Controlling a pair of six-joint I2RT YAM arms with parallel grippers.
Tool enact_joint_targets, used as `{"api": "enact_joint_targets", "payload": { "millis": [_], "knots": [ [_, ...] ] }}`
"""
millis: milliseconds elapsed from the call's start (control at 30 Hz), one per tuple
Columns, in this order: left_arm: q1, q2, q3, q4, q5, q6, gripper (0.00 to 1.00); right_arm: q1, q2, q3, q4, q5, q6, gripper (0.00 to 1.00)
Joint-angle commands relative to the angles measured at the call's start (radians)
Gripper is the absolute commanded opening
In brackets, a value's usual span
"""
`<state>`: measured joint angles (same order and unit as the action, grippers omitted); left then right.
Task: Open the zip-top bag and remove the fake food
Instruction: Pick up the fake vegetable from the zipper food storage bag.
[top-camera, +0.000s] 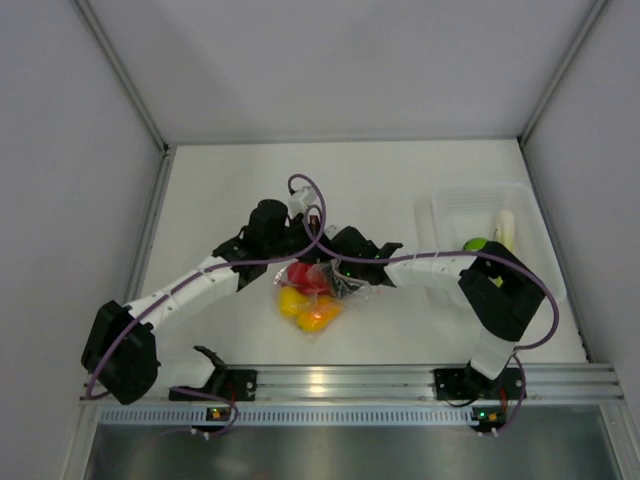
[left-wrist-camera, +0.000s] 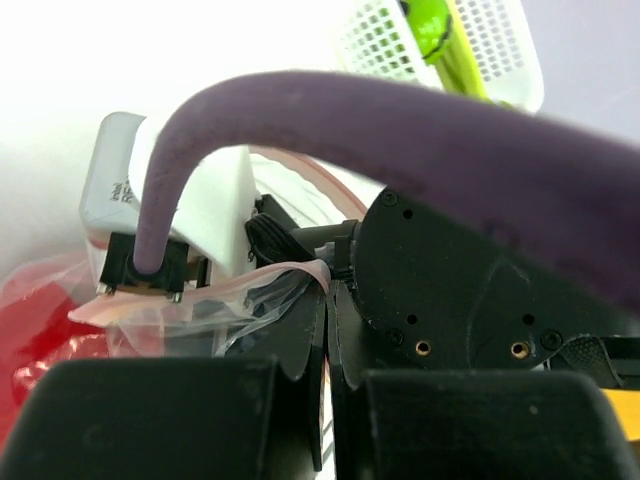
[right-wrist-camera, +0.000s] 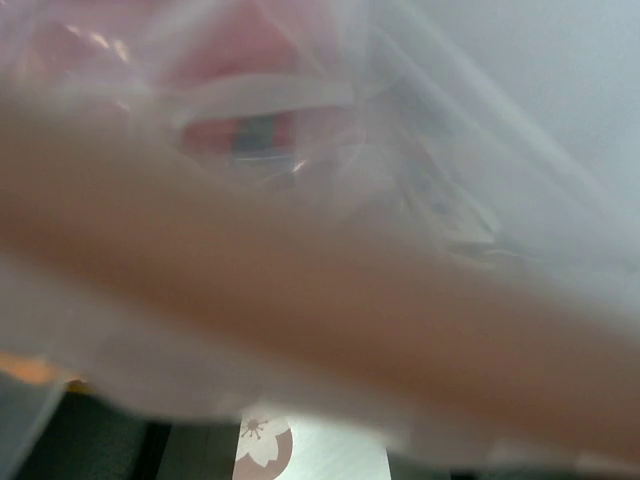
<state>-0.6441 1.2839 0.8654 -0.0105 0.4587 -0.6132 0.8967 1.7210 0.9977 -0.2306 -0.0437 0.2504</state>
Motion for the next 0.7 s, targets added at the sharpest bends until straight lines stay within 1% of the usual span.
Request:
{"api": "enact_joint_targets", "payload": {
  "millis": [0,33,100,167,267,367,433,467,667],
  "knots": [
    [-0.065,-0.006,0.024,0.173,0.164,0.023,0.00,0.100,0.112,0.067,0.039,0.037,-0.016,0.49],
    [-0.065,-0.003,0.027,0.175,0.166,0.023,0.00,0.100,0.139,0.076,0.024,0.077,-0.013,0.49],
    [-0.065,-0.001,0.027,0.175,0.170,0.021,0.00,0.100,0.157,0.076,0.025,0.108,0.007,0.47],
    [-0.065,0.000,0.027,0.173,0.170,0.023,0.00,0.099,0.150,0.056,0.065,0.130,0.026,0.45],
    [-0.065,0.002,0.027,0.173,0.173,0.024,0.00,0.100,0.124,0.039,0.111,0.114,0.026,0.43],
    [-0.065,0.008,0.027,0.173,0.179,0.024,0.00,0.099,0.082,0.009,0.187,0.068,-0.006,0.48],
    [-0.065,0.009,0.027,0.173,0.192,0.024,0.00,0.099,0.042,-0.030,0.255,0.050,-0.026,0.47],
    [-0.065,0.008,0.027,0.173,0.195,0.026,0.00,0.097,0.034,-0.033,0.279,0.022,-0.039,0.45],
    [-0.065,0.014,0.032,0.175,0.221,0.030,0.00,0.090,0.060,0.019,0.272,-0.004,-0.118,0.37]
  ]
}}
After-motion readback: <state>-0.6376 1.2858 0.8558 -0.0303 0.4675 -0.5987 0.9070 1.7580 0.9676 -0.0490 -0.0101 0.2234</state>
